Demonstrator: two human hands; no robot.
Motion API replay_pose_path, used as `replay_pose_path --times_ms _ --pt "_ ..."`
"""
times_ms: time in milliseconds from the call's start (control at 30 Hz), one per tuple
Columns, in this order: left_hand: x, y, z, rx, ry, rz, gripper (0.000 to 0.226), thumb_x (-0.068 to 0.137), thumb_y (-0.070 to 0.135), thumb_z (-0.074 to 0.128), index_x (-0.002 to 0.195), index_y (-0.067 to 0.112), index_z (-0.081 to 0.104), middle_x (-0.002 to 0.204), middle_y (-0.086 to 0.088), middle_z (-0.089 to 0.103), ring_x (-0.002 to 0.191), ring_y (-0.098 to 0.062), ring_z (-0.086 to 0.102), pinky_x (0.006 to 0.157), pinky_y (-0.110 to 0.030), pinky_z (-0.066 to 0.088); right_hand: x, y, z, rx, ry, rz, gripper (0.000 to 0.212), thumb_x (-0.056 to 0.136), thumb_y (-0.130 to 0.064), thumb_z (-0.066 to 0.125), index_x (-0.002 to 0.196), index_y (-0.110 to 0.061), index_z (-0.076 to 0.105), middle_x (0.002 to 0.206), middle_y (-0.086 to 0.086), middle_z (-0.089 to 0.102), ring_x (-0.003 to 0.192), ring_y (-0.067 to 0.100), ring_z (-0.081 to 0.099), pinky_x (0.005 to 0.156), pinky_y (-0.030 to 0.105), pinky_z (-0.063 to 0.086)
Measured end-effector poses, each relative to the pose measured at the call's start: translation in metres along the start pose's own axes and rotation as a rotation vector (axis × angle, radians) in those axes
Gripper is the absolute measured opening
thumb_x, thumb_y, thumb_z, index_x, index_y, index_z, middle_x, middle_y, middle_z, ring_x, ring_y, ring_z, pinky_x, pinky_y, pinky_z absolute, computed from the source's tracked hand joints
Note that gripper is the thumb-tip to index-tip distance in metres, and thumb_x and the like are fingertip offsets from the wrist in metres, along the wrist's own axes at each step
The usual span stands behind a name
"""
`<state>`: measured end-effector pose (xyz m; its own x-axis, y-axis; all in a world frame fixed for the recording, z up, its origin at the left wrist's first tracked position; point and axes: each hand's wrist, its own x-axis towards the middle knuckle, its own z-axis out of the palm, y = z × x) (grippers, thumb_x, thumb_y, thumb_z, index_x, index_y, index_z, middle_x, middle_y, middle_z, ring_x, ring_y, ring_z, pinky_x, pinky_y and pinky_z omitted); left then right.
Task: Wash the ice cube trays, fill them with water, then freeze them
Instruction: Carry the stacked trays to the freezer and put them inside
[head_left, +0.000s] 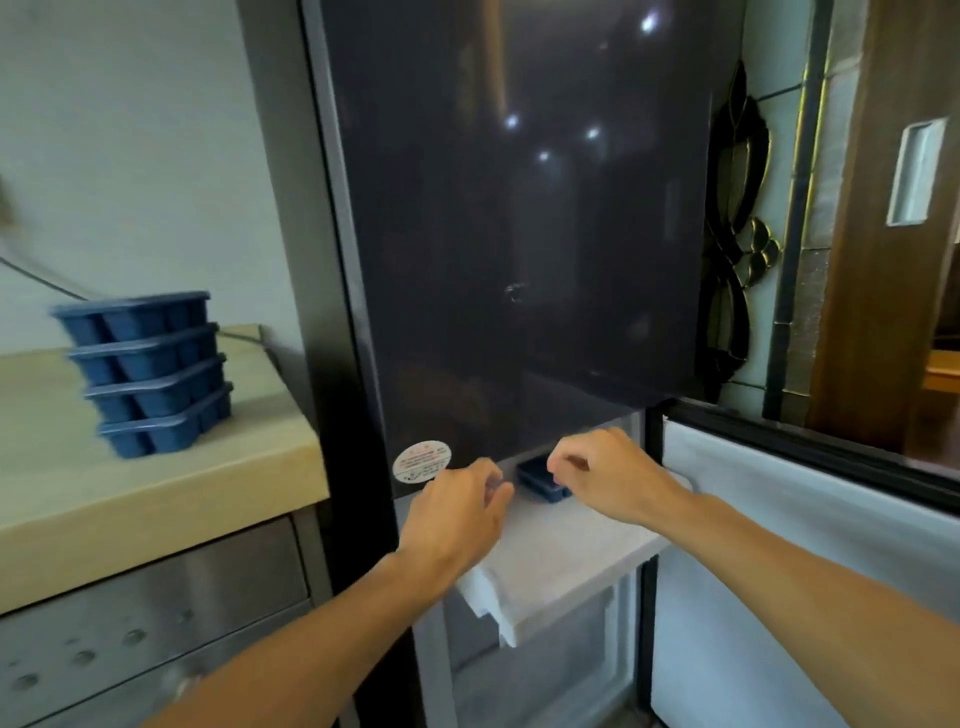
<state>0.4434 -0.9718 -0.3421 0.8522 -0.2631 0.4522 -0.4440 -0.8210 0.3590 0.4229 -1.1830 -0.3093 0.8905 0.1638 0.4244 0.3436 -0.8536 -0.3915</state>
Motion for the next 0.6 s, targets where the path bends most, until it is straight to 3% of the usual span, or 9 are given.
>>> replay_pose_path --times_ms 133,200,333,433,600 --pt "-0.031 -0.019 -0.072 -0.005 0.213 0.034 0.020 0.099 0.047 0.052 0.094 0.032 0.063 0.086 0.013 0.071 0.075 -0.010 0.066 0.067 -0.033 0.055 0.005 -0.088 -0.029 0.103 0.083 -0.184 0.021 0.093 -0.014 0.057 0.079 -0.018 0.072 0.074 -0.007 0.073 0.069 0.016 0.068 0.070 0.042 0.055" --pt "-0.046 -0.031 -0.113 0.022 0.324 0.048 0.021 0.099 0.047 0.052 0.087 0.032 0.060 0.075 0.012 0.069 0.063 -0.006 0.062 0.053 -0.024 0.045 0.014 -0.132 -0.038 0.165 0.115 -0.274 0.021 0.094 -0.015 0.057 0.080 -0.018 0.073 0.072 -0.007 0.073 0.065 0.015 0.068 0.068 0.042 0.056" --pt "-0.077 -0.053 -0.179 0.095 0.544 0.049 0.027 0.098 0.046 0.052 0.082 0.027 0.060 0.067 0.013 0.062 0.059 -0.010 0.057 0.051 -0.027 0.042 0.038 -0.213 -0.036 0.218 0.138 -0.458 0.023 0.097 -0.021 0.056 0.080 -0.017 0.071 0.072 -0.002 0.071 0.067 0.018 0.066 0.069 0.044 0.055" --pt "-0.092 -0.074 -0.213 0.129 0.626 -0.013 0.028 0.098 0.044 0.054 0.081 0.022 0.061 0.064 0.013 0.058 0.057 -0.011 0.055 0.051 -0.032 0.043 0.060 -0.260 -0.023 0.219 0.121 -0.486 0.019 0.099 -0.032 0.059 0.100 -0.019 0.072 0.089 -0.006 0.073 0.084 0.014 0.067 0.080 0.041 0.057" --pt "-0.103 -0.106 -0.246 0.181 0.685 -0.135 0.025 0.097 0.047 0.051 0.085 0.027 0.060 0.053 0.011 0.054 0.048 -0.005 0.050 0.048 -0.028 0.038 0.101 -0.319 -0.003 0.078 0.115 -0.523 0.047 0.098 -0.048 0.060 0.132 -0.016 0.059 0.127 0.003 0.066 0.114 0.025 0.061 0.089 0.041 0.051"
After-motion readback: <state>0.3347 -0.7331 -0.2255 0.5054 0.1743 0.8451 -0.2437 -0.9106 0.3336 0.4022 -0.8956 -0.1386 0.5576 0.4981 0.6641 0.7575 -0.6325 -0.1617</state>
